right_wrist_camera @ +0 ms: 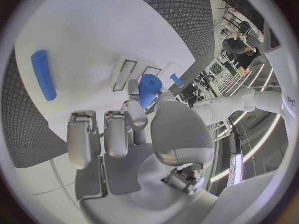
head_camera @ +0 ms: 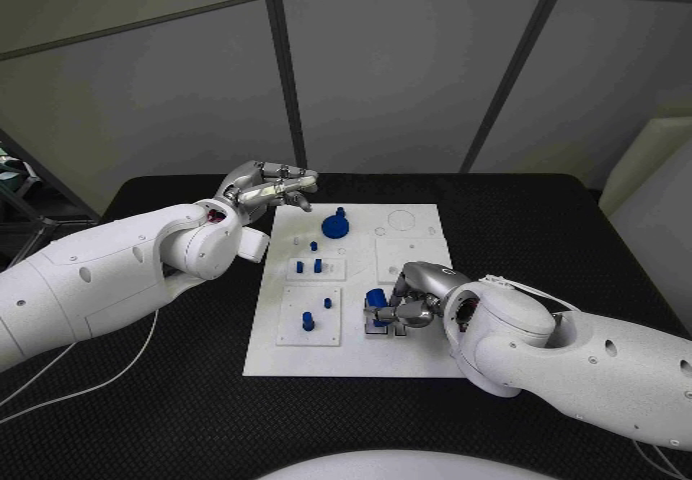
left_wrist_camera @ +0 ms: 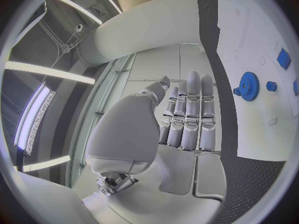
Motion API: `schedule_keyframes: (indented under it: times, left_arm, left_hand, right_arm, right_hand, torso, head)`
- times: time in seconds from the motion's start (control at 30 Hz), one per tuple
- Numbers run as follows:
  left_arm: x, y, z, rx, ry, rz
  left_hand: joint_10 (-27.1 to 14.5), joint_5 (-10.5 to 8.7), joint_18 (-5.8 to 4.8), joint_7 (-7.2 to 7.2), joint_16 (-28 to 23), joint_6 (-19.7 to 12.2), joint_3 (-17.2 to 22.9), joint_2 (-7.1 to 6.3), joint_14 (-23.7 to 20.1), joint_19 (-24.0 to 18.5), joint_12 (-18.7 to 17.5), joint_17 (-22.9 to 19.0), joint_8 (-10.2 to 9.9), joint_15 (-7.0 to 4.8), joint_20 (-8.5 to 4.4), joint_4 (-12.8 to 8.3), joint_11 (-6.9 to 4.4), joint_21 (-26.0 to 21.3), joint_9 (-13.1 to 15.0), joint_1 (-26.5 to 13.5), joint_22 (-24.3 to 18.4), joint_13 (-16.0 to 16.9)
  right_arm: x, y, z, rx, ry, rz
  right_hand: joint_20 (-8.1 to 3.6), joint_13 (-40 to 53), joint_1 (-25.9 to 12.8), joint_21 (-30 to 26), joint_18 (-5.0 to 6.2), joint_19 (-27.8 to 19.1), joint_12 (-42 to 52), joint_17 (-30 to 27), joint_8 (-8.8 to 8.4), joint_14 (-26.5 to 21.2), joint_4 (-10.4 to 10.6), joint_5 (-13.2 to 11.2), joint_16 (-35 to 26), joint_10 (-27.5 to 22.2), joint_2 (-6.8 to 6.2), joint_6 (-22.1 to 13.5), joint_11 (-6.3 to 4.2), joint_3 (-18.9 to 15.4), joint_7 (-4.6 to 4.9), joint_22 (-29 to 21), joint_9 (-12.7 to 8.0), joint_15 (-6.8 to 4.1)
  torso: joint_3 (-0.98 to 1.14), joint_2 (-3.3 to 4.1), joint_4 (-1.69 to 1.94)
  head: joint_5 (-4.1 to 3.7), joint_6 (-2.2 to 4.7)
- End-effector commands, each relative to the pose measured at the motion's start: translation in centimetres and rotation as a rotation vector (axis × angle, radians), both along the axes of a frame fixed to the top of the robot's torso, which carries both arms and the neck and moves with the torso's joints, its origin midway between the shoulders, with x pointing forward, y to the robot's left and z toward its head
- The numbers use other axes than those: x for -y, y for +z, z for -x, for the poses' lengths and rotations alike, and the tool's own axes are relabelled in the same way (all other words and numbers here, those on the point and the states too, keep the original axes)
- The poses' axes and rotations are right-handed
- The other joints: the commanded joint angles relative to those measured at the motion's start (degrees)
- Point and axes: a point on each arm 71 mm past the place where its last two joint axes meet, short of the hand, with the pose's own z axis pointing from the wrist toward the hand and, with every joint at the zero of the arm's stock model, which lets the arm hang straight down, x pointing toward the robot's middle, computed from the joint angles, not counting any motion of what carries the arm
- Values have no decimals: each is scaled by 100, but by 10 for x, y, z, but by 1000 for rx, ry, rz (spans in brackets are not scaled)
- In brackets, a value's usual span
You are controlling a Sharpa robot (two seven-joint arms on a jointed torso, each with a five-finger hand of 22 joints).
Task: Assemble the parts on the task board
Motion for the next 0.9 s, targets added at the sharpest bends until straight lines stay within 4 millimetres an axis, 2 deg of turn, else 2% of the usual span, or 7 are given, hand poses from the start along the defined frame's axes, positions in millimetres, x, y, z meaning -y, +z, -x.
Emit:
schedule_keyframes:
  times: [0.03,0.77,0.87,0.9]
  left_arm:
    - [2,1,0,-2,-15,7]
    - [1,1,0,-4,-15,6]
    - [1,0,0,-4,-16,6]
    - [1,0,0,-5,-16,6]
  left_hand:
    - [-29,-39,-78,14,-34,-45,-32,-19,-18,43,-33,-2,-24,37,7,9,2,-33,-10,-48,-7,6]
    - [-35,-39,-79,16,-39,-51,-41,-22,-22,44,-34,-3,-25,40,9,12,5,-44,-11,-53,-14,6]
    - [-36,-39,-79,16,-40,-52,-42,-22,-23,44,-34,-3,-26,40,10,12,5,-46,-11,-53,-16,6]
    - [-36,-39,-79,17,-41,-52,-44,-22,-24,44,-34,-3,-26,40,10,13,6,-48,-11,-53,-17,6]
  right_arm:
    - [3,-2,1,-40,-57,28]
    - [4,-2,3,-47,-53,32]
    - [4,0,3,-33,-54,19]
    - [4,0,3,-25,-53,13]
  right_hand:
    - [-52,6,-86,36,-87,604,35,410,9,359,4,-32,27,29,10,61,-9,-42,-133,1508,15,-38]
    - [-57,14,-166,36,-87,604,29,411,2,358,4,-30,25,34,44,71,-11,-52,-136,1508,33,-41]
    - [-57,10,-218,36,-87,604,11,405,-9,356,-2,-53,21,31,2,68,-9,-87,-133,1508,46,-41]
    - [-57,6,-250,36,-87,604,-2,398,-16,354,-2,-69,16,28,-49,66,-8,-115,-131,1508,54,-40]
  torso:
    - [-1,-1,-1]
    - [1,4,0]
    - [3,2,-4]
    - [4,1,-6]
  head:
    - [-5,1]
    - [0,-6]
    - [5,-11]
    - [7,-10]
